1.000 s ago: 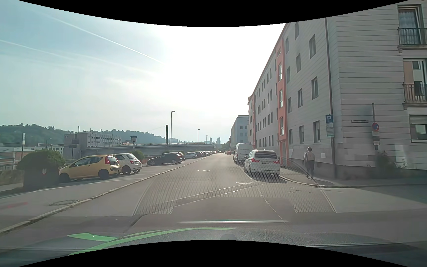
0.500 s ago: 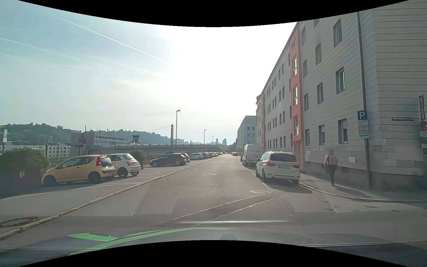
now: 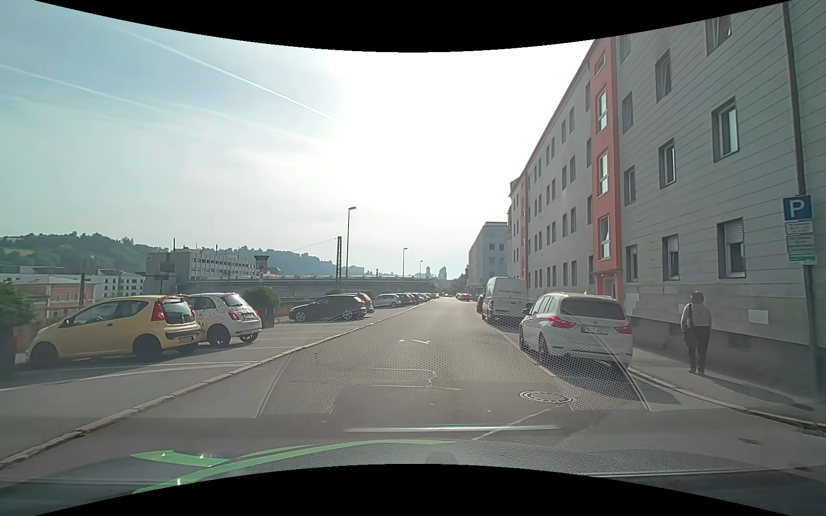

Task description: Follow the waypoints while adhering to traffic rules and regulations

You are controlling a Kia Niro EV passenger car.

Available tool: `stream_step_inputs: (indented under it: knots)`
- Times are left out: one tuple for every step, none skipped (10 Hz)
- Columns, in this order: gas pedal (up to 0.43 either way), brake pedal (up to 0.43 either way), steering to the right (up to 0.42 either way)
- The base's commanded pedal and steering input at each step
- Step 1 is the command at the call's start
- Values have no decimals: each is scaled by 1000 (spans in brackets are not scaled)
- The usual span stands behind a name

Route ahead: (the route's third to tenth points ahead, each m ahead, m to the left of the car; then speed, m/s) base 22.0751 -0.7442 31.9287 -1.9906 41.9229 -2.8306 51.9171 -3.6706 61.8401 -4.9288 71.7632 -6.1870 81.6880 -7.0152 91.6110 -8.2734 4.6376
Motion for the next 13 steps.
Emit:
stream_step_inputs:
  knots:
    - [197,0,10]
    - [209,0,20]
    - [209,0,24]
    - [220,0,25]
    - [220,0,26]
    - [220,0,28]
    - [220,0,31]
    - [220,0,32]
    - [220,0,31]
    - [220,0,30]
    - [220,0,31]
    - [220,0,32]
    - [220,0,31]
